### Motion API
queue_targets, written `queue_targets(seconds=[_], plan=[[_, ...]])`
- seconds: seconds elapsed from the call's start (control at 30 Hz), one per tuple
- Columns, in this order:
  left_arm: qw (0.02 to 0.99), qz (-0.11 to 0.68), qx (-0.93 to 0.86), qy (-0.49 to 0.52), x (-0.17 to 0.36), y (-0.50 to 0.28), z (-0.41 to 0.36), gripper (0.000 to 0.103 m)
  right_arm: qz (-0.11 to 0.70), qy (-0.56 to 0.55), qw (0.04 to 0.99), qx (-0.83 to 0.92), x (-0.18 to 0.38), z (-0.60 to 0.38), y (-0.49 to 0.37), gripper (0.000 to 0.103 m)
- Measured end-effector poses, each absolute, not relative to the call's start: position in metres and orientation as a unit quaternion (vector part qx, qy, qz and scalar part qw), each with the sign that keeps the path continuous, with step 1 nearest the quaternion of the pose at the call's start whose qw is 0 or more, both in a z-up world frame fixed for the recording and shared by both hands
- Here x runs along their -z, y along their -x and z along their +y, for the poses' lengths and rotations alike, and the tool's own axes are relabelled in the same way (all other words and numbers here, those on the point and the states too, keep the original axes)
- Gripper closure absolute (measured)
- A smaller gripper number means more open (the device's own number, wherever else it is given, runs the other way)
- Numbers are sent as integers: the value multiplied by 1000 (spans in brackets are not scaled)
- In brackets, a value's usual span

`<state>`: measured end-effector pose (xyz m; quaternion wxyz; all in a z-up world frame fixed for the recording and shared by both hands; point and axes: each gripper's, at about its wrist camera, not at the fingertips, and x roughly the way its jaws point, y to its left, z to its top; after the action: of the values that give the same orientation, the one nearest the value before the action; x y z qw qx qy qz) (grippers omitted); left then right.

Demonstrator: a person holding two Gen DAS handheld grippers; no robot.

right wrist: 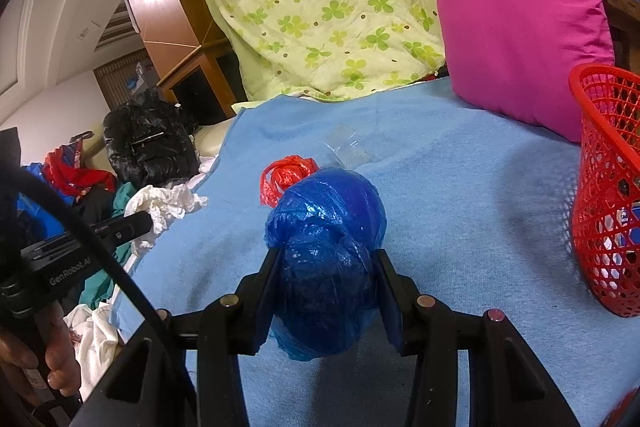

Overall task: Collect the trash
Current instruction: 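Hold the blue bag in right tool and white tissue in left tool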

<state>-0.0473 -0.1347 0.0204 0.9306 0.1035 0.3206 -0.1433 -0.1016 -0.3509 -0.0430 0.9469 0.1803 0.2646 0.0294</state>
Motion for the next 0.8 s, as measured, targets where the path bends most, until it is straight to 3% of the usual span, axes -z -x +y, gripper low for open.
queue_targets(seconds=[0.8], plan=[[932,306,159,-106,-34,59,-147,84,252,-184,950,-15,41,-360,114,55]])
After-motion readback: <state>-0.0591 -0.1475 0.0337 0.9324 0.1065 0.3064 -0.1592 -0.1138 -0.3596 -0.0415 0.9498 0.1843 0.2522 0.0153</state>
